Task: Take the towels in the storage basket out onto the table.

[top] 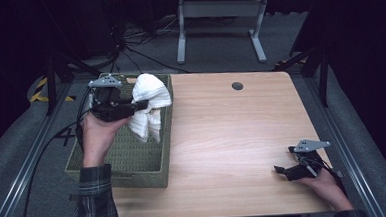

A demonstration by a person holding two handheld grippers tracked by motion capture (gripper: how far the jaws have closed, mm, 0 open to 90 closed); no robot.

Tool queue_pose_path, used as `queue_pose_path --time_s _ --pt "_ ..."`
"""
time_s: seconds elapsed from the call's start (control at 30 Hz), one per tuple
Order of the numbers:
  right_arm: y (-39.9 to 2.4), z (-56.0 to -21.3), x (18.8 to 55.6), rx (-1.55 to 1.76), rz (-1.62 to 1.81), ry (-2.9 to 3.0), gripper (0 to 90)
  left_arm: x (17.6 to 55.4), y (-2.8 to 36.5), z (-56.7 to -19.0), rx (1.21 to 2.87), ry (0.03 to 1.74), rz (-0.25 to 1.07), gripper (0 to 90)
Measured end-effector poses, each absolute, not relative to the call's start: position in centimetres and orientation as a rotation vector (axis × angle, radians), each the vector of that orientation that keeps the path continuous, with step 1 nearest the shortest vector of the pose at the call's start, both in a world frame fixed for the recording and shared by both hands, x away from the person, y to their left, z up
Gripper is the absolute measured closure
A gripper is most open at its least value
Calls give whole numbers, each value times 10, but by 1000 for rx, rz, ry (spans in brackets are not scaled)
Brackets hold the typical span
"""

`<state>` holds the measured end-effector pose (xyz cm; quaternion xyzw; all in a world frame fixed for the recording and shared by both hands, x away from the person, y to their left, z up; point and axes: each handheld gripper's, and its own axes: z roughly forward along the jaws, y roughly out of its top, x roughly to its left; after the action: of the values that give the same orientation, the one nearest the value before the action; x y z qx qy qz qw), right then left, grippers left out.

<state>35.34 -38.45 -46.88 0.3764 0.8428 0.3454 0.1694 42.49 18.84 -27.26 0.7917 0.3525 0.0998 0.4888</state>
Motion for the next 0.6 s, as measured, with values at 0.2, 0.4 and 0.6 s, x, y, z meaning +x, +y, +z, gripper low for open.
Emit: queue_pose_path --time_s 0.2,0.4,0.6 --pt "-385 -469 354 1067 982 2394 4 424 169 -260 1929 786 226 744" --pt "-385 -469 353 1069 981 2396 3 424 146 -255 1940 716 203 745" --pt "-385 -469 353 1071 981 2396 3 423 124 -254 1947 659 169 746"
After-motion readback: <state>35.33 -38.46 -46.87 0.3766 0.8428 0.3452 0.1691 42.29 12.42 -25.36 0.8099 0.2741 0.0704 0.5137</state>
